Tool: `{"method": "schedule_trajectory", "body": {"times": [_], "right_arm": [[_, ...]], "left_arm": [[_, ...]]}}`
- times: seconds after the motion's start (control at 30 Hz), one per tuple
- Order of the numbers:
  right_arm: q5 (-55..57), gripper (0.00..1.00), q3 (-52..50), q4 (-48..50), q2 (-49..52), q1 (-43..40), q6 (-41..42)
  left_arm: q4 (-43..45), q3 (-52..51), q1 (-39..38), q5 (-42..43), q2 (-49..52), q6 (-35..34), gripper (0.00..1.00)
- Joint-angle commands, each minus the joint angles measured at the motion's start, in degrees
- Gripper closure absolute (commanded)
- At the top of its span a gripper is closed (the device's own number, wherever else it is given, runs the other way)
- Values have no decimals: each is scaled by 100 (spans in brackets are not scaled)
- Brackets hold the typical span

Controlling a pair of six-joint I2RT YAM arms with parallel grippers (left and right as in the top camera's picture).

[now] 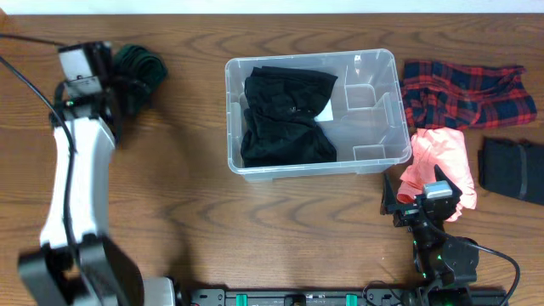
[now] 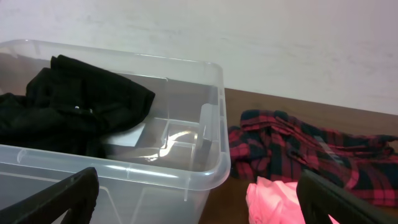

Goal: Pack container
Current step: 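Carry the dark green clothes with the left gripper into the bin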

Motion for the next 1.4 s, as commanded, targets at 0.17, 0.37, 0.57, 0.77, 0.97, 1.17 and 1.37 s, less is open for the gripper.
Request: {"method": "schedule_trajectory", "body": {"times": [0.17, 0.37, 0.57, 0.77, 0.97, 1.17, 1.37], "right_arm": [[37, 1, -11, -22, -26, -52, -33], [37, 1, -11, -22, -26, -52, -33], [37, 1, -11, -22, -26, -52, -33], [37, 1, -11, -22, -26, -52, -33], [37, 1, -11, -22, -26, -52, -33], [37, 1, -11, -22, -26, -52, -33], [37, 1, -11, -22, -26, -52, -33]], "left_arm": [[573, 61, -1921, 269, -1106, 50, 94], [1001, 61, -3318, 599, -977, 275, 94], [1237, 61, -4140, 592, -354, 1137, 94], [1331, 61, -4356, 42, 247, 1493, 94], [1327, 61, -4341, -13, 610, 1495, 94], [1325, 61, -4352, -7, 855, 1491, 94], [1351, 59, -4354, -2, 1071, 1462, 94]]}}
